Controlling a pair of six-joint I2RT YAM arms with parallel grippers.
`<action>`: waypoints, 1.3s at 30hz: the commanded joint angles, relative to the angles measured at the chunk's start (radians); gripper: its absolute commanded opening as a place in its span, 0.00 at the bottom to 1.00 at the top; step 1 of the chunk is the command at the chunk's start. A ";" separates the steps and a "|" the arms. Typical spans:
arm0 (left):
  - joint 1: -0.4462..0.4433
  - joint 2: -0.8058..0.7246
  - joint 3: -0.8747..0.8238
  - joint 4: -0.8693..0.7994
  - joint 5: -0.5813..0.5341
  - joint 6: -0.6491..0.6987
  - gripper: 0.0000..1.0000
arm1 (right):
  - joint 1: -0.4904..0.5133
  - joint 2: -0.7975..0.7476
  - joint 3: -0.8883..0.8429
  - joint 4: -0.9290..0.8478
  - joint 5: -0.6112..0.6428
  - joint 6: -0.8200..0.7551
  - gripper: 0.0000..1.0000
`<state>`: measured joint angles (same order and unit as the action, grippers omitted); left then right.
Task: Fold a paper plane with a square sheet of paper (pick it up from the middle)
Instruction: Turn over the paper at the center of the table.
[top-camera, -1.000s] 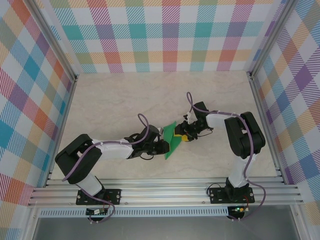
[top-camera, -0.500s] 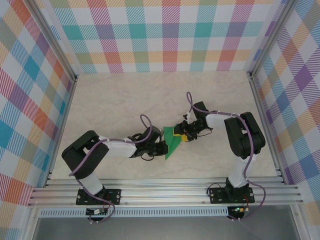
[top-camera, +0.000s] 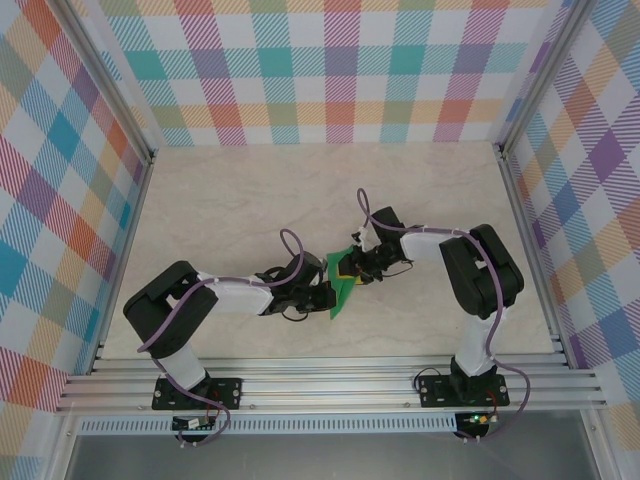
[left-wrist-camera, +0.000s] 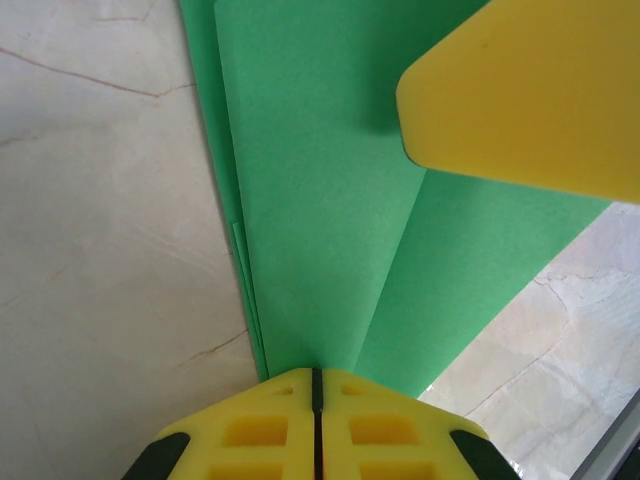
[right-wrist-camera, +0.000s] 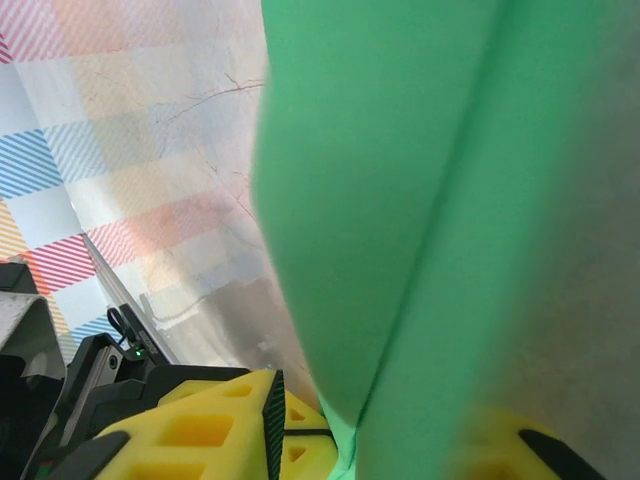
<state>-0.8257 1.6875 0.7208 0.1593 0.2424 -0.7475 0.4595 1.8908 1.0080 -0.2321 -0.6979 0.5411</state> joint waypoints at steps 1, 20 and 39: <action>0.011 -0.022 -0.005 -0.007 -0.009 -0.013 0.07 | 0.006 0.005 0.002 0.002 0.016 -0.004 0.23; 0.019 -0.444 -0.088 -0.217 -0.271 -0.017 0.30 | 0.035 -0.245 0.266 -0.713 0.785 -0.189 0.06; 0.040 -0.789 -0.195 -0.407 -0.485 -0.085 0.36 | 0.438 0.360 0.802 -1.020 0.851 -0.014 0.22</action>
<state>-0.7994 0.9440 0.5453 -0.1879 -0.1997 -0.8154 0.8566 2.2257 1.7359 -1.2163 0.2710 0.4831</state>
